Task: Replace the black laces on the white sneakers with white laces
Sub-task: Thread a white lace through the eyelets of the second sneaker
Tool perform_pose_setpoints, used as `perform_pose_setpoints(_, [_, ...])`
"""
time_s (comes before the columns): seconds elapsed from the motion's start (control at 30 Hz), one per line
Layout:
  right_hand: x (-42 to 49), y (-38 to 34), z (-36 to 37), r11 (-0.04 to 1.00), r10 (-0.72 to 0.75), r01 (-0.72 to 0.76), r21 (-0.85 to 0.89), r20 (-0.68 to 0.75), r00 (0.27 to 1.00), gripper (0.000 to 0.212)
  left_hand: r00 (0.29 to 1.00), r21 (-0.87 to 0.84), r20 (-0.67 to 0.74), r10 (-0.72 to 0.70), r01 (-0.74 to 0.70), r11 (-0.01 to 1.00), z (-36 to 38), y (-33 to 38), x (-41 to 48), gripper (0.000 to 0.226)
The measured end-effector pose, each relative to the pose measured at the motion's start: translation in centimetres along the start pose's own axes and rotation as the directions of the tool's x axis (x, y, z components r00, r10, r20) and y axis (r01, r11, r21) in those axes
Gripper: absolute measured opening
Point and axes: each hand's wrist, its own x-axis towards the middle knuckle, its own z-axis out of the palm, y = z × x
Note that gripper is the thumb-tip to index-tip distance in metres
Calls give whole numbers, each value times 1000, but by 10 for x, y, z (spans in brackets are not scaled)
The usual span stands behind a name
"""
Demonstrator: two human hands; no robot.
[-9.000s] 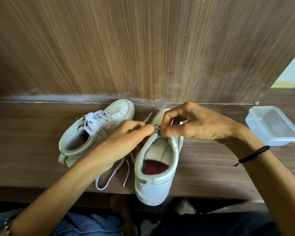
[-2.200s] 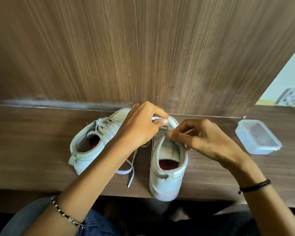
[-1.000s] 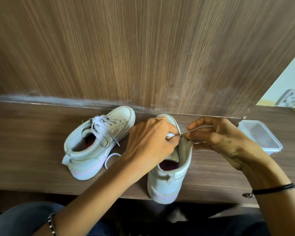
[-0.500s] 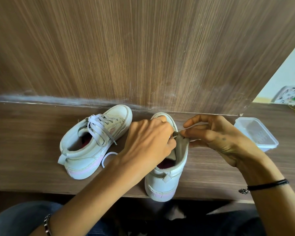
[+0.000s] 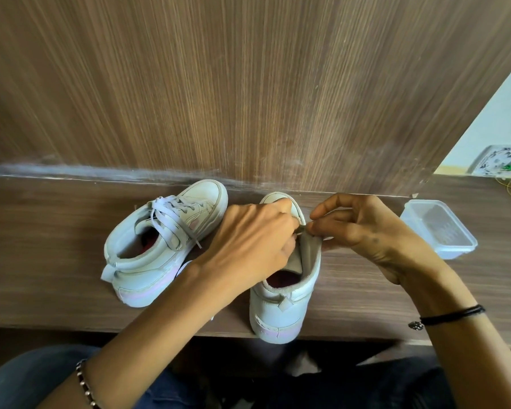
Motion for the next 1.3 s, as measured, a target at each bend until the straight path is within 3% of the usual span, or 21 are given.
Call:
perform_pose_setpoints(0.07, [2,2,2,998,-24,24,-53,2,1000,11,995,39,89,55,-59,997,-11,5,-1,21])
perform_pose_setpoints(0.13, [3,3,4,994,-43,41,-104,-11,999,10,991,156,62,118,-126,980,-11,8,1,34])
perform_pose_setpoints(0.27, [4,5,5,975,-112,104,-196,-32,993,6,987,246,80,136,-152,957,-7,10,2,25])
perform_pose_setpoints(0.33, [3,5,3,970,-124,116,-215,-24,992,6,988,206,56,146,-155,966,-13,9,5,28])
perform_pose_setpoints(0.4, [2,5,1,969,-115,108,-220,-20,993,6,993,97,-14,115,-113,989,-13,1,4,16])
perform_pose_setpoints(0.47, [2,4,-1,976,-99,94,-197,-19,995,8,1000,-39,7,13,-13,999,-10,-7,5,14])
perform_pose_setpoints(0.6, [2,4,-1,989,-70,69,-134,-5,998,7,998,-278,30,-47,54,959,-6,-14,5,17])
perform_pose_setpoints(0.83, [0,0,-9,999,11,-11,31,14,1000,14,988,-337,20,-155,153,929,-6,-5,4,16])
perform_pose_setpoints(1.1, [0,0,-10,1000,18,-18,14,15,1000,21,976,-402,116,-185,217,890,-6,-7,2,13])
perform_pose_setpoints(1.3, [-1,-2,-9,1000,15,-16,15,17,1000,22,964,-404,62,-260,262,876,-1,1,2,16])
